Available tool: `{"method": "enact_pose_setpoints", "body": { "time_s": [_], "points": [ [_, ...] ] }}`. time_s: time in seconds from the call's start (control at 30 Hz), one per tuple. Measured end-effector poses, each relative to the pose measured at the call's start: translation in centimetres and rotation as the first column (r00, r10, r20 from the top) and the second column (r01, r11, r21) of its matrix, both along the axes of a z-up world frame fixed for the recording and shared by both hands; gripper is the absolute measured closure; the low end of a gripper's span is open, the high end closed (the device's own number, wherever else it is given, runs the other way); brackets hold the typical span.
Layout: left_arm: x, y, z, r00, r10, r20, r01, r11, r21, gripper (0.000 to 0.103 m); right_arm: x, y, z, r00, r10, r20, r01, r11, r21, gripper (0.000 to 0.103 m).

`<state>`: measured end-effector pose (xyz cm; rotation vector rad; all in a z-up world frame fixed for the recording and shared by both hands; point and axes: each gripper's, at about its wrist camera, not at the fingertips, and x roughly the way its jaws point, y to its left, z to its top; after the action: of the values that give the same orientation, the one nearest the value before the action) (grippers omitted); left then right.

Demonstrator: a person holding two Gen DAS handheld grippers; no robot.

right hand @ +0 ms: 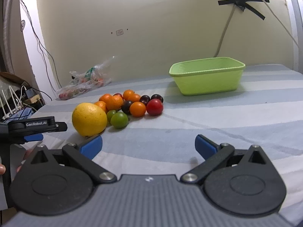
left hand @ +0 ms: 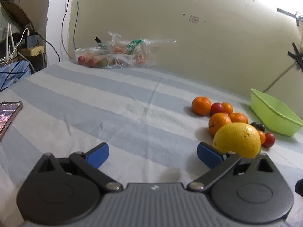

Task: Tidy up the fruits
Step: 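Move both grippers toward the yellow grapefruit at the fruit cluster, then close the left gripper on the grapefruit while the right gripper clamps it too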

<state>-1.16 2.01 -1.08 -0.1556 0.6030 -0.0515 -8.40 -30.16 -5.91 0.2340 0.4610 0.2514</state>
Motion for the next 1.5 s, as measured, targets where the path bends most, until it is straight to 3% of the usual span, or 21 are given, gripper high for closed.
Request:
{"method": "enact_pose_setpoints", "body": {
  "time_s": [0.1,0.23,0.43,0.67,0.93,1.13,1.27,1.37,1.5],
  "points": [
    [-0.3,0.0,-0.1,0.999,-0.023,0.031,0.024,1.000,-0.018,0.000,0.4,0.0,0.0,0.999,-0.023,0.041,0.024,0.999,-0.037,0.000],
    [-1.2,-0.4,0.2,0.995,-0.013,0.102,0.012,1.000,0.005,0.000,0.8,0.3,1.0,0.982,-0.073,0.174,0.090,0.992,-0.092,0.000],
    [-2.4,-1.0,0.8,0.982,0.016,0.186,-0.024,0.999,0.040,0.000,0.0,1.7,1.9,0.892,-0.147,0.427,0.236,0.958,-0.164,0.000],
    [-3.2,-1.9,1.2,0.968,0.011,0.252,-0.035,0.995,0.094,0.000,-1.0,2.8,1.2,0.871,-0.106,0.479,0.243,0.941,-0.235,0.000],
    [-2.9,-1.1,1.4,0.975,0.001,0.222,-0.015,0.998,0.062,0.000,-0.3,2.6,1.3,0.919,-0.037,0.392,0.131,0.968,-0.215,0.000],
    [-2.3,0.0,1.0,0.985,-0.129,0.118,0.129,0.992,0.010,0.010,0.3,2.5,1.1,0.949,0.024,0.314,0.036,0.982,-0.183,0.002],
    [-1.3,1.3,1.5,0.962,-0.269,0.049,0.273,0.952,-0.135,0.020,0.9,3.6,0.9,0.965,0.136,0.224,-0.091,0.975,-0.203,0.033],
    [-0.1,2.2,2.0,0.941,-0.335,0.034,0.332,0.904,-0.269,0.027,1.9,4.9,1.2,0.955,0.256,0.150,-0.226,0.955,-0.190,0.041],
    [0.9,1.9,2.3,0.926,-0.376,0.041,0.369,0.873,-0.318,0.028,3.2,7.3,1.8,0.927,0.360,0.104,-0.328,0.914,-0.241,0.043]
  ]
}}
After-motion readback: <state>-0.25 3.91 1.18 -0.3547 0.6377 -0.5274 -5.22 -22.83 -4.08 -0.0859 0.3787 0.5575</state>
